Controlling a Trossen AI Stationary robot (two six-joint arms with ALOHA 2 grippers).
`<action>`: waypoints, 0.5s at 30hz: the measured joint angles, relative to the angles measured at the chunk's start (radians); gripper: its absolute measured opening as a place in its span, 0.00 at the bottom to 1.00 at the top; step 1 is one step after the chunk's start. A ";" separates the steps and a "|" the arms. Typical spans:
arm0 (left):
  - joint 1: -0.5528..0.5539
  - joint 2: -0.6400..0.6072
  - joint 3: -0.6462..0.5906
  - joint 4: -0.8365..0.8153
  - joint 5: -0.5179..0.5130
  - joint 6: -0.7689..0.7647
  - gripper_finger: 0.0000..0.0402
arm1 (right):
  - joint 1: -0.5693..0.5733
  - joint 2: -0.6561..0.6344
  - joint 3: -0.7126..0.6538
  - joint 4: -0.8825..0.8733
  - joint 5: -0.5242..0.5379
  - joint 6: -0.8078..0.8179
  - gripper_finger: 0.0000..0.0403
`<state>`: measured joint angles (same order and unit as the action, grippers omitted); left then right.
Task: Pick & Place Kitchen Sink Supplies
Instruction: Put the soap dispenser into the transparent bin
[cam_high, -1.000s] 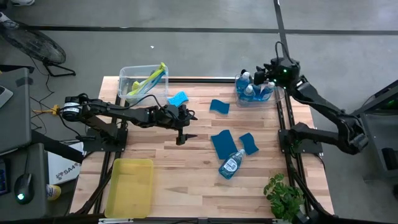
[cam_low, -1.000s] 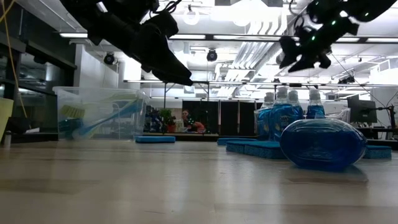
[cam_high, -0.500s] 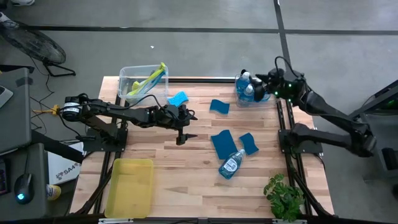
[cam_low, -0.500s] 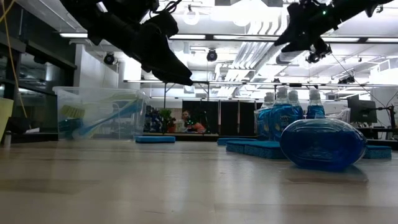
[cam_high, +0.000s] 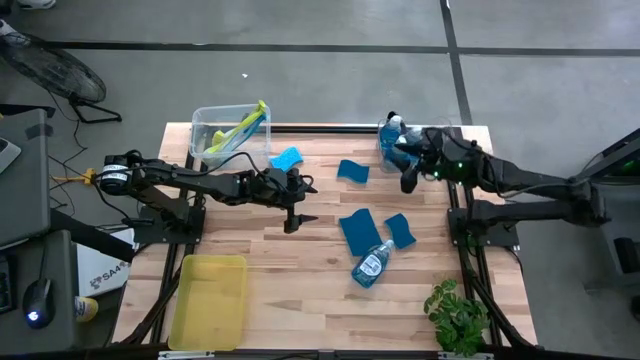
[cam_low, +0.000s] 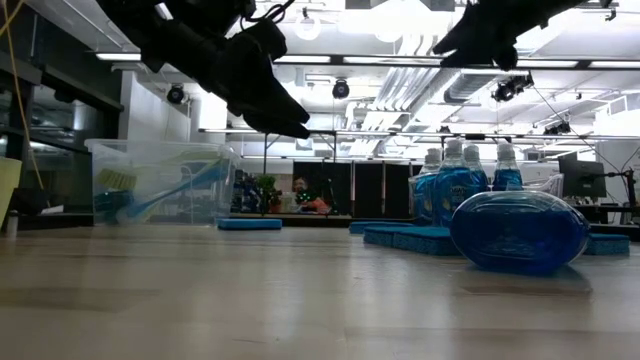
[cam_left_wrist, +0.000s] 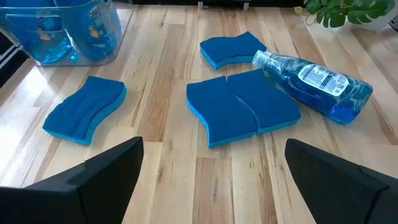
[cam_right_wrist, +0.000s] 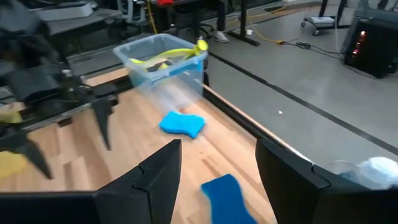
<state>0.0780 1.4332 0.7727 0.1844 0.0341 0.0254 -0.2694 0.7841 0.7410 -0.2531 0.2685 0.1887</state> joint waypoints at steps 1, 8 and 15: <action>0.000 0.000 0.000 0.000 0.000 -0.005 0.96 | 0.030 0.000 0.000 0.000 0.024 0.010 0.50; 0.000 0.000 0.000 0.001 0.000 -0.013 0.96 | 0.242 0.002 0.000 -0.017 0.169 0.071 0.50; 0.000 0.000 0.000 0.015 0.000 -0.033 0.96 | 0.422 0.058 0.000 -0.040 0.258 0.098 0.50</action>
<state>0.0780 1.4334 0.7727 0.1997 0.0338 -0.0080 0.1527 0.8420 0.7414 -0.2934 0.5265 0.2868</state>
